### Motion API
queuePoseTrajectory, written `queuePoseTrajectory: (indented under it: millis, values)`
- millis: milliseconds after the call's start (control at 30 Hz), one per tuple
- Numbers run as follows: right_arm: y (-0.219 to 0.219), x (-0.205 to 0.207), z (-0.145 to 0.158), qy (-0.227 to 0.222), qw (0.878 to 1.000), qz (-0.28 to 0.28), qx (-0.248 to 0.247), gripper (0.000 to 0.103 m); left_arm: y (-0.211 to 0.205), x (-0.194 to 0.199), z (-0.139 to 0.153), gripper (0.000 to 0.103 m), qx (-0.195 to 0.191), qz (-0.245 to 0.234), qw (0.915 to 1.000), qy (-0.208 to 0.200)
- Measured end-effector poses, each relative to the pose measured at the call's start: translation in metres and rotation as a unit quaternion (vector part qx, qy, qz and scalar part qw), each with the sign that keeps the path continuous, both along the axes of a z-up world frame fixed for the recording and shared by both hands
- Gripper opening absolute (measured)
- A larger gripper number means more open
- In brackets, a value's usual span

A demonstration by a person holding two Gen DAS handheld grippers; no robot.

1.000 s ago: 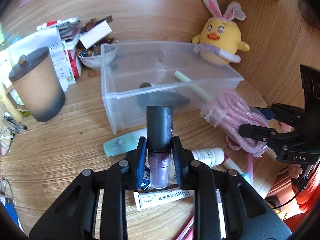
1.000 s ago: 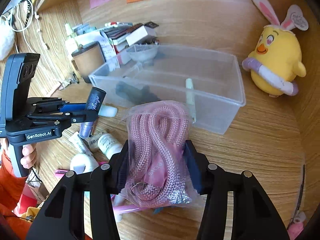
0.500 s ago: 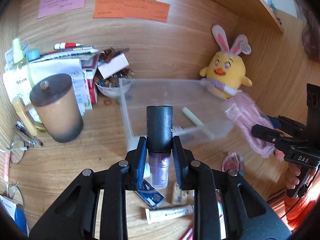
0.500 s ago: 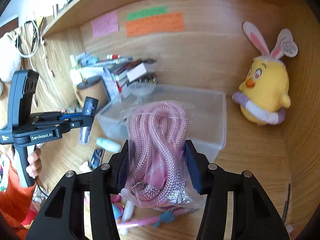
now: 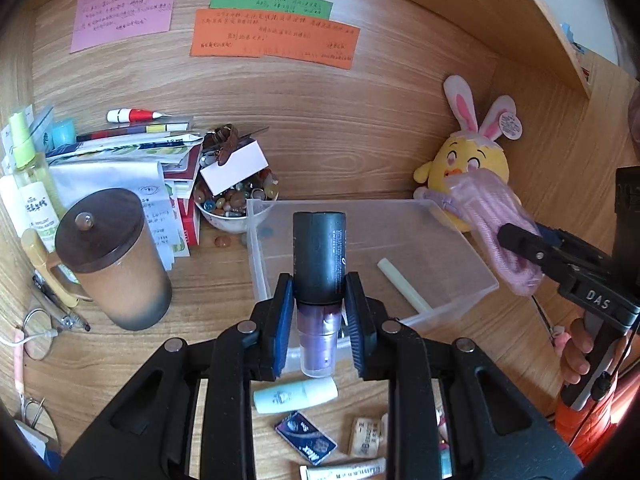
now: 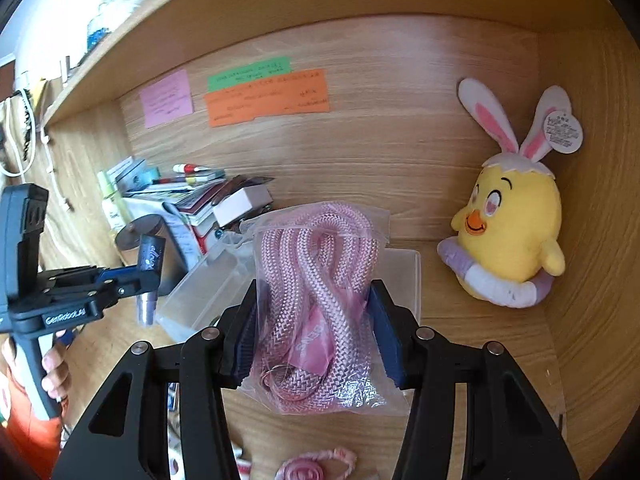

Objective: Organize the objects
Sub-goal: 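Place the nail polish and pink rope bag into the clear box, open both grippers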

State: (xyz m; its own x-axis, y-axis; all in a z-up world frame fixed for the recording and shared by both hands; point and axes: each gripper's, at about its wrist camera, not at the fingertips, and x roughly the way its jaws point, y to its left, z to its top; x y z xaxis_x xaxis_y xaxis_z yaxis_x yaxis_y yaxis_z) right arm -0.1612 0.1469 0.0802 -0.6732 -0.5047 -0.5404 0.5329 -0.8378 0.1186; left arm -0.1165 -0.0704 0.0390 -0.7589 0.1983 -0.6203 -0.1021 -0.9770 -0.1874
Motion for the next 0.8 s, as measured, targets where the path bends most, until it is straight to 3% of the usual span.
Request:
queuePoseTrajectory:
  millis: [133, 467, 800]
  values:
    - [-0.011, -0.018, -0.011, -0.018, 1.0, -0.003, 0.004, 0.047, 0.004, -0.016, -0.007, 0.025, -0.018, 0.0, 0.9998, -0.012]
    - [-0.037, -0.054, -0.054, -0.076, 0.997, 0.007, 0.033, 0.047, 0.003, -0.048, -0.031, 0.025, -0.02, 0.0, 0.9983, -0.055]
    - [-0.061, -0.054, -0.083, -0.093, 0.991, 0.031, 0.091, 0.048, 0.011, -0.055, -0.042, 0.025, -0.041, -0.004, 0.9968, -0.069]
